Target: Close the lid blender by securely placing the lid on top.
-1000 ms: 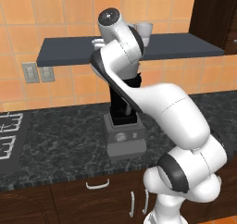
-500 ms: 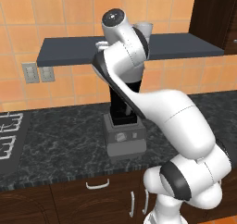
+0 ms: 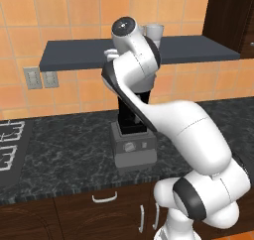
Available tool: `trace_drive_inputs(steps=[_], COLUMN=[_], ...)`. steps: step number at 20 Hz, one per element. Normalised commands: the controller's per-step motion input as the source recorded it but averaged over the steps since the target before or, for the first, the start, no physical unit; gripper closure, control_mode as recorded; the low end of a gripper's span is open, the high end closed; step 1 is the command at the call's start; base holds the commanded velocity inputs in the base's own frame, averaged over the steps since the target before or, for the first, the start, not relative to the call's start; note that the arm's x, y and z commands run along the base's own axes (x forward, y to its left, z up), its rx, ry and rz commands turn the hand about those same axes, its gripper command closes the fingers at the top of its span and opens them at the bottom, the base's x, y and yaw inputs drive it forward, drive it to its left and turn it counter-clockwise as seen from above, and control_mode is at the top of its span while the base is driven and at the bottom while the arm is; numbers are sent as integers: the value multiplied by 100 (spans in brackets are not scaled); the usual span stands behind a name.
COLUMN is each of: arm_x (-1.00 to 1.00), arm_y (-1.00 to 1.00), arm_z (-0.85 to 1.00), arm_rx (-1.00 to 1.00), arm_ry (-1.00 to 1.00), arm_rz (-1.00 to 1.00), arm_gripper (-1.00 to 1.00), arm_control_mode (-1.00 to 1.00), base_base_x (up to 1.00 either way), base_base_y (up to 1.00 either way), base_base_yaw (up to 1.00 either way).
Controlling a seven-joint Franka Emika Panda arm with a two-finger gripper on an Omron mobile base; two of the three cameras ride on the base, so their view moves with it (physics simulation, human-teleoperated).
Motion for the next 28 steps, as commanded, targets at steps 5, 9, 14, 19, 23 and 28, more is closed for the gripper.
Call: trace_drive_inputs(steps=[5,9,14,19,23,28], arm_x=[14,31,24,10,13,6], arm_y=[0,3,1,1,1,0], arm_z=[0,0,0,2,1,0], arm_rx=[0,0,0,0,0,0], arm_ry=[0,0,-2,-5,-7,-7], arm_rz=[0,0,0,0,0,0], arm_gripper=[100,100,100,100,100,100], arm_control_mode=[-100,-100,-100,-100,-100,-100], base_base_x=[0,0,0,0,0,0], base_base_y=[0,0,0,0,0,0], base_base_yaw=[0,0,0,0,0,0])
